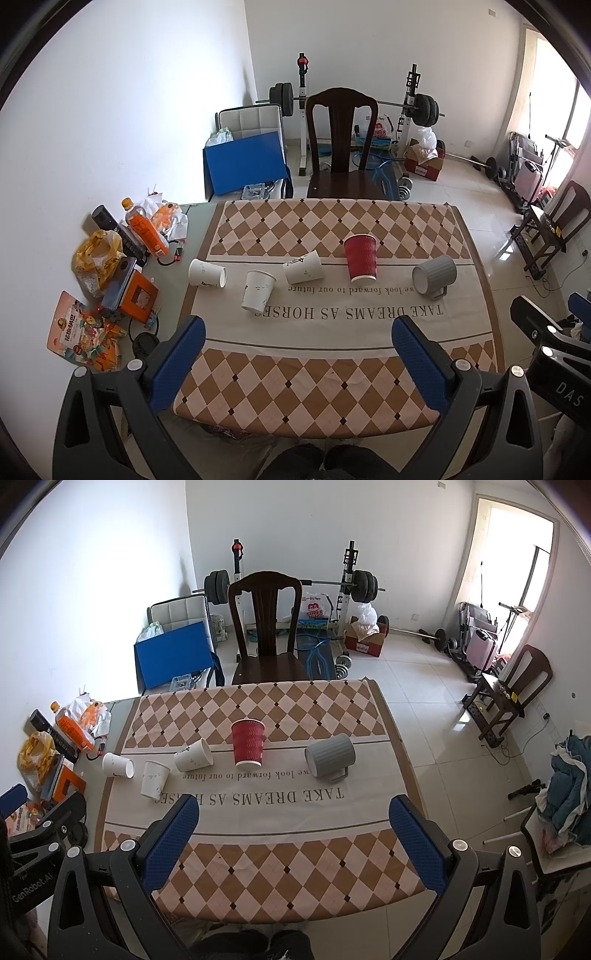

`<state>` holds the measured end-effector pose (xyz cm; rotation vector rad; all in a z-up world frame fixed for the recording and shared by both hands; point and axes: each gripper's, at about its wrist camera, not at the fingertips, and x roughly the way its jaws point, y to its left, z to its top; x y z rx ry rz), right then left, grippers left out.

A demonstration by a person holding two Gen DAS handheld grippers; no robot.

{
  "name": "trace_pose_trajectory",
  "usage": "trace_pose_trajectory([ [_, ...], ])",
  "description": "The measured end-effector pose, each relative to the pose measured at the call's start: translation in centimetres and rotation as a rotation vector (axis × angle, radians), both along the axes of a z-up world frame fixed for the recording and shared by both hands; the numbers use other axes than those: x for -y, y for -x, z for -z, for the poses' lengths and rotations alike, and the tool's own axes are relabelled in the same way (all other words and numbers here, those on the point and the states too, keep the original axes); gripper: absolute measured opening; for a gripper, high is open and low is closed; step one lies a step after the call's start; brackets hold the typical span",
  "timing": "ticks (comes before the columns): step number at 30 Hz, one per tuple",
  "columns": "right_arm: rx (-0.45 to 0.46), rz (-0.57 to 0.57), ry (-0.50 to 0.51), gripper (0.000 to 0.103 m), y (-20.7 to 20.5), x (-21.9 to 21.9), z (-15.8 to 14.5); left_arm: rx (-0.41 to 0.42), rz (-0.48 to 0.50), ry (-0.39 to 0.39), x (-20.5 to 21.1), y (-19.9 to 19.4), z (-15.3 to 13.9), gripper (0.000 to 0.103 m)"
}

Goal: Flip cup upright

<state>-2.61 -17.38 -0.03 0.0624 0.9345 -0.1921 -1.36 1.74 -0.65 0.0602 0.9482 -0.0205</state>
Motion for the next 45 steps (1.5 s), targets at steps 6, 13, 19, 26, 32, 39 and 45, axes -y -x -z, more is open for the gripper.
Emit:
trace_pose_trajectory([
  [6,0.003,0.001,0.003,0.103,0.0,0.0,0.0,-0.001,0.002,0.000,0.1,0.0,0.0,0.103],
  [13,0.005,0.004,0.003,0.103,-0.1,0.1,-0.2,0.004,0.011,0.003,0.3,0.0,-0.3,0.103],
  [19,-0.004,0.016,-0.004,0.103,-0.6,0.3,-0.1,0.005,0.026,0.001,0.2,-1.6,0.2,0.103],
  [26,-0.075,0.100,-0.001,0.103,-2.5,0.2,2.1,-0.019,0.083,-0.051,1.0,-5.1,4.5,0.103],
  [32,-0.204,0.223,0.008,0.103,-3.3,3.5,9.4,-0.105,0.168,-0.101,4.2,-8.3,10.4,0.103],
  [39,-0.364,0.335,-0.029,0.103,-3.8,10.2,19.8,-0.188,0.290,-0.188,10.8,-11.1,16.5,0.103],
  [45,-0.467,0.387,-0.091,0.102,-5.6,16.1,27.3,-0.245,0.395,-0.262,17.4,-14.1,20.6,0.103],
])
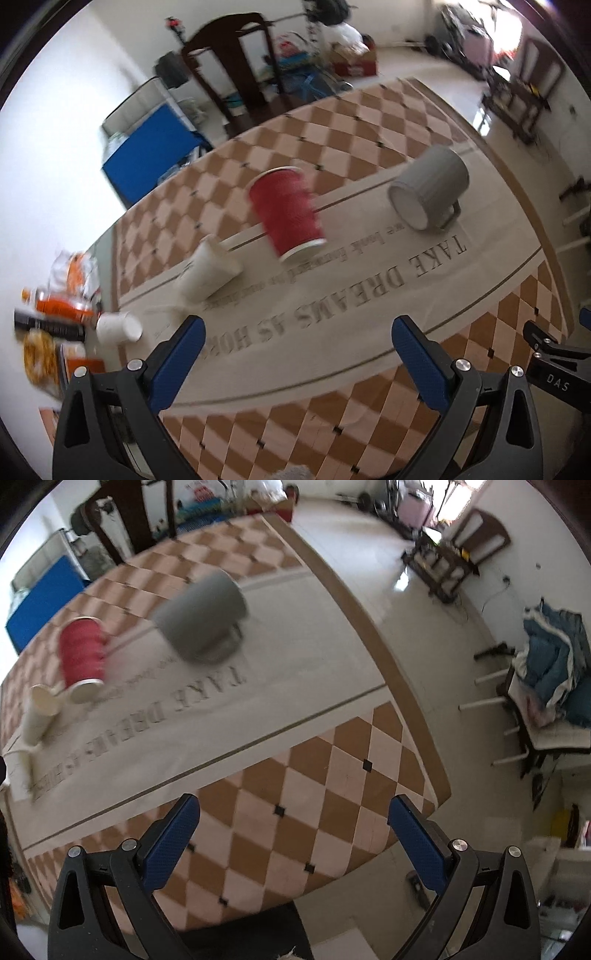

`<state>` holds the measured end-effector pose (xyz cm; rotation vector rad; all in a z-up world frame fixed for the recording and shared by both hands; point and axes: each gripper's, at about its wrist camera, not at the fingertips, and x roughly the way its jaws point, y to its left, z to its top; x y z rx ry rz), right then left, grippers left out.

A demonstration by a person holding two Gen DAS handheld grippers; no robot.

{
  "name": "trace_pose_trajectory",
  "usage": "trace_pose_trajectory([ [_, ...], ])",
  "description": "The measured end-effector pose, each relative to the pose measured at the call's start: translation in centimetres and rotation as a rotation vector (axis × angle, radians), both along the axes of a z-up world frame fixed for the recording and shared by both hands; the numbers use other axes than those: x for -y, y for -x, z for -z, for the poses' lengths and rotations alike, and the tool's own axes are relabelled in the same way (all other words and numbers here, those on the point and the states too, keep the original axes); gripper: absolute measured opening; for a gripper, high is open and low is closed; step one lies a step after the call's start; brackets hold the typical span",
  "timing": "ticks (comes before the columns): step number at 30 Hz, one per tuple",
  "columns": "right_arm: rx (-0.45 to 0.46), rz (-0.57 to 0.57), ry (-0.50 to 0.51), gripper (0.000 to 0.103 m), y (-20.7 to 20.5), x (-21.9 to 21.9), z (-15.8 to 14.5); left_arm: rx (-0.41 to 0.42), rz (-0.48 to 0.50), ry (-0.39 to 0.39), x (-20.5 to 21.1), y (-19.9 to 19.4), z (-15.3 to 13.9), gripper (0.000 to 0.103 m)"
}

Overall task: Flip cup upright
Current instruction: 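Reach the left gripper down to the grey mug lying on its side, then close the left gripper around the grey mug's body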

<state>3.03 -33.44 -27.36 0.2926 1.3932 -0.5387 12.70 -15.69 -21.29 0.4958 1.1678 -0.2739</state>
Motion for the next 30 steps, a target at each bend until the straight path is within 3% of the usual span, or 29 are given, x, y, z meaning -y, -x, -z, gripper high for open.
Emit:
trace_pose_trajectory([
  [8,-0.085,0.031,-0.064,0.098,-3.4,6.4,6.0,-0.032,0.171,-0.061,8.4,-4.8,3.7,0.103],
  [13,-0.109,0.037,-0.080,0.095,-6.0,9.7,8.5,-0.080,0.257,-0.079,12.6,-7.3,5.9,0.093],
  [17,-0.132,0.029,-0.089,0.093,-7.9,11.9,10.1,-0.112,0.314,-0.084,15.0,-8.6,7.1,0.085],
  [30,-0.165,0.011,-0.123,0.093,-11.5,15.3,12.7,-0.236,0.445,-0.154,19.2,-10.3,12.2,0.084],
])
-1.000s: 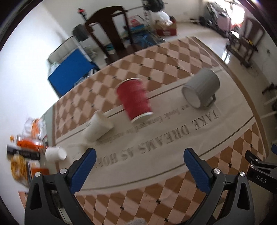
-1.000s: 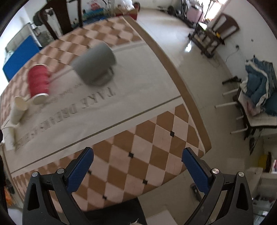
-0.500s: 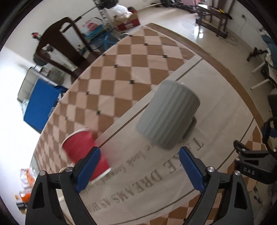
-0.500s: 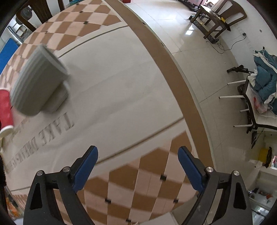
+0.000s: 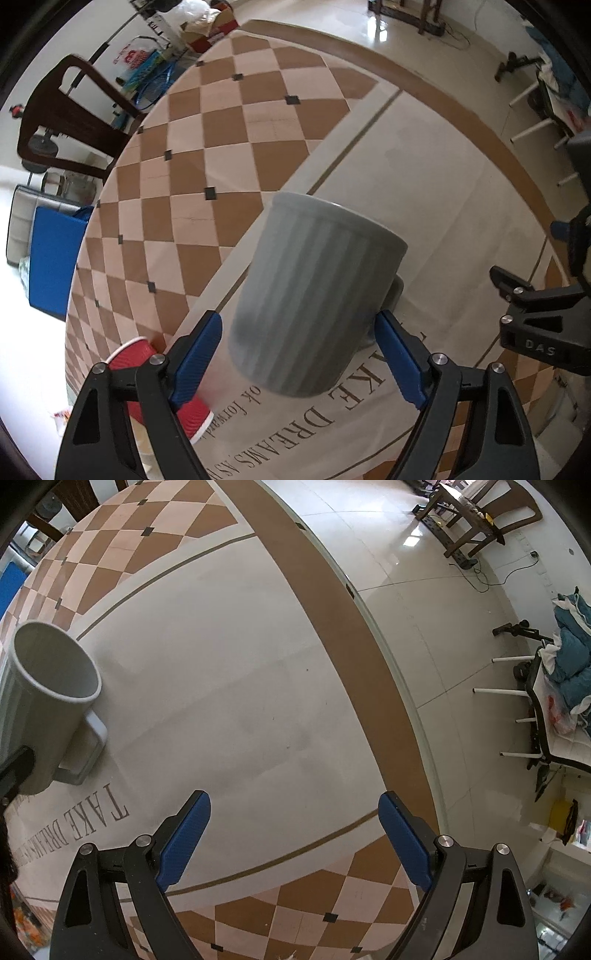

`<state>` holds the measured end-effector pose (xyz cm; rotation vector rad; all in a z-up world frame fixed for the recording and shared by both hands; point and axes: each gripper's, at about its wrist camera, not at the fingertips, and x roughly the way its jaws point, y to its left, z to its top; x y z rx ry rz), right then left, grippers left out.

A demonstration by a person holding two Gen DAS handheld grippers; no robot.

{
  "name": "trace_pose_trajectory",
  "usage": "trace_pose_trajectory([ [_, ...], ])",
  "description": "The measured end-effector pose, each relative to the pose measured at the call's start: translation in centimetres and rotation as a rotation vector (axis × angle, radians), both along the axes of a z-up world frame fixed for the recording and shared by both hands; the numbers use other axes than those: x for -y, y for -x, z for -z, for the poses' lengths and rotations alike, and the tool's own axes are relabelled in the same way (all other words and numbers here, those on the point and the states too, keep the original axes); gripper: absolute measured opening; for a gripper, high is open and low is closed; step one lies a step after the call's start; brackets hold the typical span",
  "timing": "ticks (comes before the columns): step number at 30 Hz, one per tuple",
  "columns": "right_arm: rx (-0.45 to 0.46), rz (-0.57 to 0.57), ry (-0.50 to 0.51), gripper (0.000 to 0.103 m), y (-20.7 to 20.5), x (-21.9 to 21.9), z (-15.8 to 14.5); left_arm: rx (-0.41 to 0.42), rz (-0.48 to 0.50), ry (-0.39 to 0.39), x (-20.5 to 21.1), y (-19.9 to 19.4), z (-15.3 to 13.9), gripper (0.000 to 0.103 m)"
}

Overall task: Flip cup upright
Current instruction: 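Close the left gripper around the grey mug's body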

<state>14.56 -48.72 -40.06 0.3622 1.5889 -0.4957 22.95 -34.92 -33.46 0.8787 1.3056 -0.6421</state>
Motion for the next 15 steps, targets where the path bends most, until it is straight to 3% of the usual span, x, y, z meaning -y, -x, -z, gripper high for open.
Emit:
trace_pose_trajectory([
  [15,-0.023,0.046,-0.017,0.093,1.4,1.5,1.2,-0.020,0.106,-0.045,0.8,0.0,1.6,0.084],
])
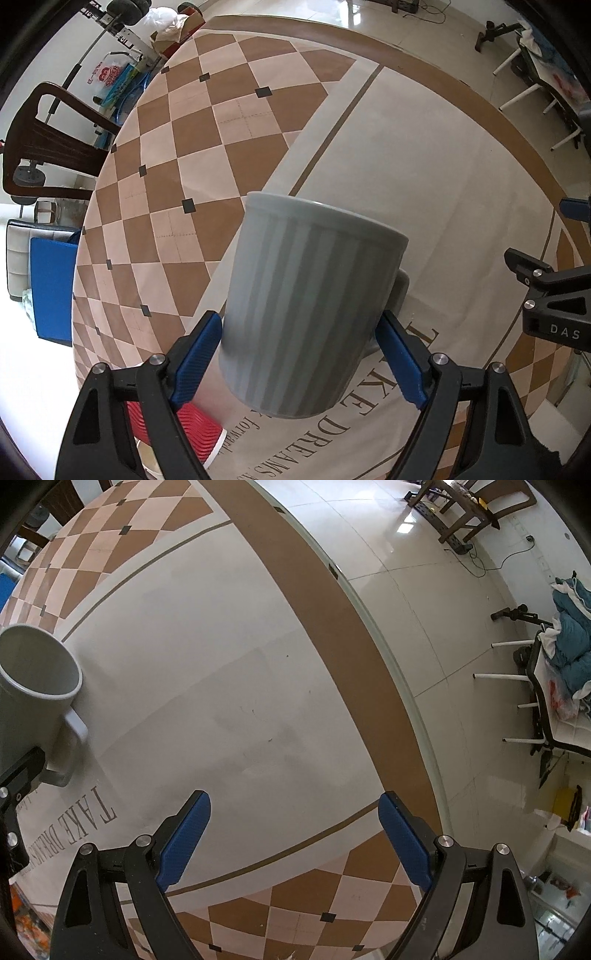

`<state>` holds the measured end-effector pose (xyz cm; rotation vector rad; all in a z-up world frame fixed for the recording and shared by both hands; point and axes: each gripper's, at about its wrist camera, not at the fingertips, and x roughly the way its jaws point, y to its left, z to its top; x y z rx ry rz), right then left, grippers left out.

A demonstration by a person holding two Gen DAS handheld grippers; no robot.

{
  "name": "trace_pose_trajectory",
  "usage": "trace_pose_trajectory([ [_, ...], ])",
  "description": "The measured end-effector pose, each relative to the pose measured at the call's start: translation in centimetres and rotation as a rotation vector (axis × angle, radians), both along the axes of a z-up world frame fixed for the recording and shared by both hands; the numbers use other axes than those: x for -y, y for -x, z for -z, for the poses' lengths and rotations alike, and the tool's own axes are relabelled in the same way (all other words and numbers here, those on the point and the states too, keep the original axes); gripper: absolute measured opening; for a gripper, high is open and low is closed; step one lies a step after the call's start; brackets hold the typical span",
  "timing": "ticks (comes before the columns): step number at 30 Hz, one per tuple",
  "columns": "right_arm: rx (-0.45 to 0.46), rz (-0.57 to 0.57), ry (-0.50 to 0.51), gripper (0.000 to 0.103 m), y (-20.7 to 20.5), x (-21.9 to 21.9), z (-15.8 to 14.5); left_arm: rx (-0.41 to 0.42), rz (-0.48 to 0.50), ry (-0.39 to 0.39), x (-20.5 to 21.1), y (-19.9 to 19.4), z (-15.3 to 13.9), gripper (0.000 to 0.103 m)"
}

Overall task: Flip cup upright
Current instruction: 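Close the left gripper around the grey mug's body, then lift the grey mug and rotate it upright with the left gripper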

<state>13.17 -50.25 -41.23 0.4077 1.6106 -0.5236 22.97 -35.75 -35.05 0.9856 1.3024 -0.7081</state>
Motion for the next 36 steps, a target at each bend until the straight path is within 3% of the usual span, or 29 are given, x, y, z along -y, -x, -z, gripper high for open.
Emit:
trace_pose_trajectory([
  [5,0.003,0.001,0.003,0.093,0.2,0.4,0.0,0.002,-0.018,0.022,-0.4,0.0,-0.2,0.083],
  [22,0.021,0.001,0.014,0.093,0.8,-1.0,-1.7,0.003,-0.256,0.142,-5.1,0.2,-4.0,0.080],
  [36,0.052,-0.040,0.050,0.093,2.6,-6.2,-5.3,-0.031,-0.561,0.244,-16.7,5.7,-7.2,0.078],
])
